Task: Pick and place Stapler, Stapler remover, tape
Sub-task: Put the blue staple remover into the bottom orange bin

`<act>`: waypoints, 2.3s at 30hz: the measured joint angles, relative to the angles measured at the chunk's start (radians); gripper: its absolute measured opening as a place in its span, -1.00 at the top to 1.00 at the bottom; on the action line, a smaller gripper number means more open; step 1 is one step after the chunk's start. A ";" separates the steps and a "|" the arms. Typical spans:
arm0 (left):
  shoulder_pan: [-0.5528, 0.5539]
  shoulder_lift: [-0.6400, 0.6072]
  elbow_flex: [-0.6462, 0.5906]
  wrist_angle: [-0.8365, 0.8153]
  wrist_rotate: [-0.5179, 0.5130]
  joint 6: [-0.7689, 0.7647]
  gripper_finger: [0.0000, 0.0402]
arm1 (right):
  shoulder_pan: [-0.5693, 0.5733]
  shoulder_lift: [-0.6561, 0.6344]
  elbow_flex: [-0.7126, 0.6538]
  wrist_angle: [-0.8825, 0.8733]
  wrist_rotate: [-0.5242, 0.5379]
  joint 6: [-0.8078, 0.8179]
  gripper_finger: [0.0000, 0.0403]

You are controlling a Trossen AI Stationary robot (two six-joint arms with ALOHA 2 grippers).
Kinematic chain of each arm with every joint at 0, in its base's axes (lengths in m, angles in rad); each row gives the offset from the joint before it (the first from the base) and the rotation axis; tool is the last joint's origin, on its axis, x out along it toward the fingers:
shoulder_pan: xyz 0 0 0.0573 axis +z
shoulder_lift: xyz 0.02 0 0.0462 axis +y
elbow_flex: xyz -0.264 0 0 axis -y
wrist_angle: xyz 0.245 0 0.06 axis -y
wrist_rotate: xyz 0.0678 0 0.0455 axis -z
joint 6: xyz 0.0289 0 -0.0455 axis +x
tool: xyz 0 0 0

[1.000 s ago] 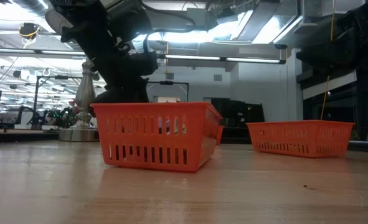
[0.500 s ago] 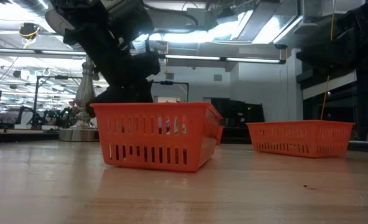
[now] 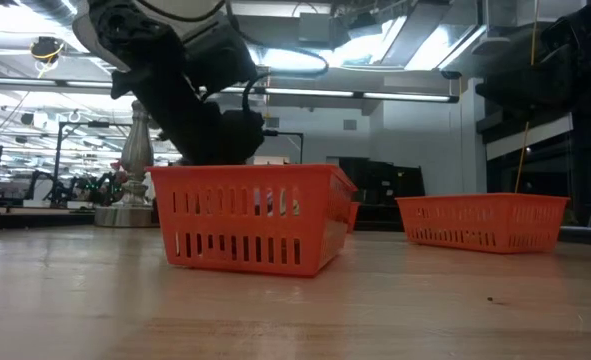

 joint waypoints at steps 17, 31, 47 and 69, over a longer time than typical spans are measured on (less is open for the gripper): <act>0.000 0.000 0.000 0.034 0.155 -0.040 0.51 | 0.000 0.000 0.000 0.000 0.000 0.000 0.38; -0.011 -0.003 0.001 0.042 0.179 -0.106 0.97 | 0.000 0.000 0.000 0.000 0.000 0.000 0.38; -0.024 -0.144 0.000 0.244 0.254 -0.267 0.98 | 0.000 0.000 0.000 0.000 0.000 0.000 0.38; -0.143 -0.232 0.000 0.103 0.615 -0.557 0.98 | 0.000 0.000 0.000 0.000 0.000 0.000 0.38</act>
